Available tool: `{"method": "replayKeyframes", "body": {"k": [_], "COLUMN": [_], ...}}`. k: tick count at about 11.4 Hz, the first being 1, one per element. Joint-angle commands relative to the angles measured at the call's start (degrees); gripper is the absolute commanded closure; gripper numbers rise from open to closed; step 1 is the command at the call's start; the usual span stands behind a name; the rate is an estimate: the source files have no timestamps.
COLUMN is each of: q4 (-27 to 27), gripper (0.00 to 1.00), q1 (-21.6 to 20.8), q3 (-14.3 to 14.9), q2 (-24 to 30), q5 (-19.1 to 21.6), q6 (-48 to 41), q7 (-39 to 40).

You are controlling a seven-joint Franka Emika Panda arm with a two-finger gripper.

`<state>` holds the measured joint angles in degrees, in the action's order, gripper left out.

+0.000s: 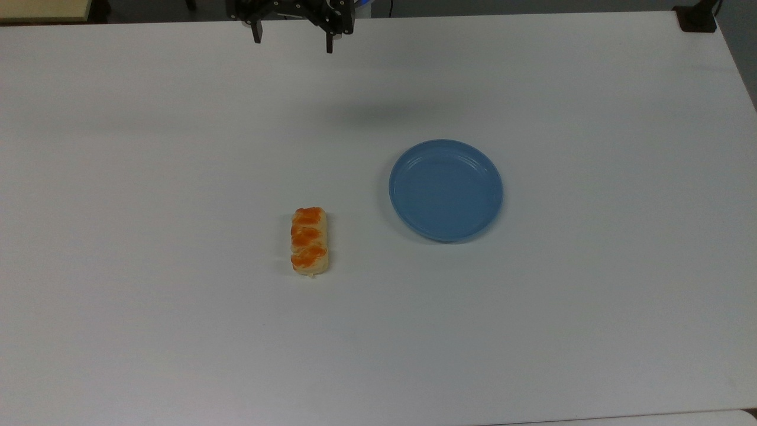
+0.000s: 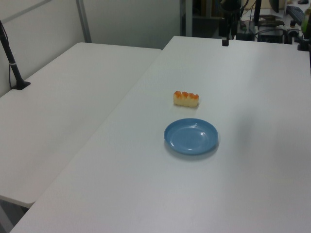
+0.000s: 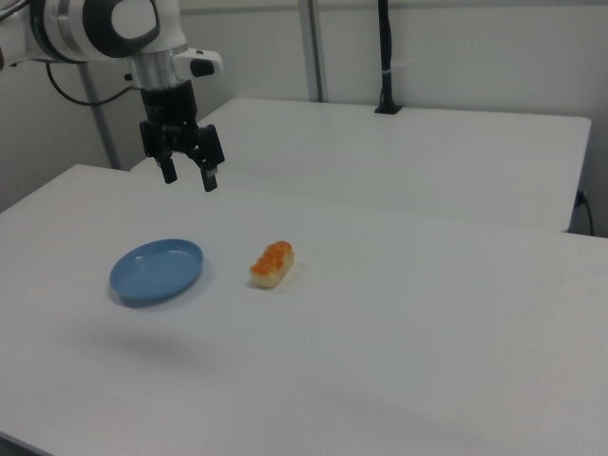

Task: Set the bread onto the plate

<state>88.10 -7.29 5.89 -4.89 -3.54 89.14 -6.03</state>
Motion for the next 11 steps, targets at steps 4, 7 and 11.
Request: {"method": "replayKeyframes", "body": {"k": [4,7,11], "q4": [1.38,0.94,-3.36], "gripper": [0.0,0.0,0.0], "q1": [-0.35,-0.88,-0.71], "q3": [0.0,0.0,0.09], "q2": [-0.64,-1.87,-11.61], "q5": [0.73,0.55,0.73], "q6": [2.7,3.31,15.33], "q7": [-0.21,-0.13,-0.39]}}
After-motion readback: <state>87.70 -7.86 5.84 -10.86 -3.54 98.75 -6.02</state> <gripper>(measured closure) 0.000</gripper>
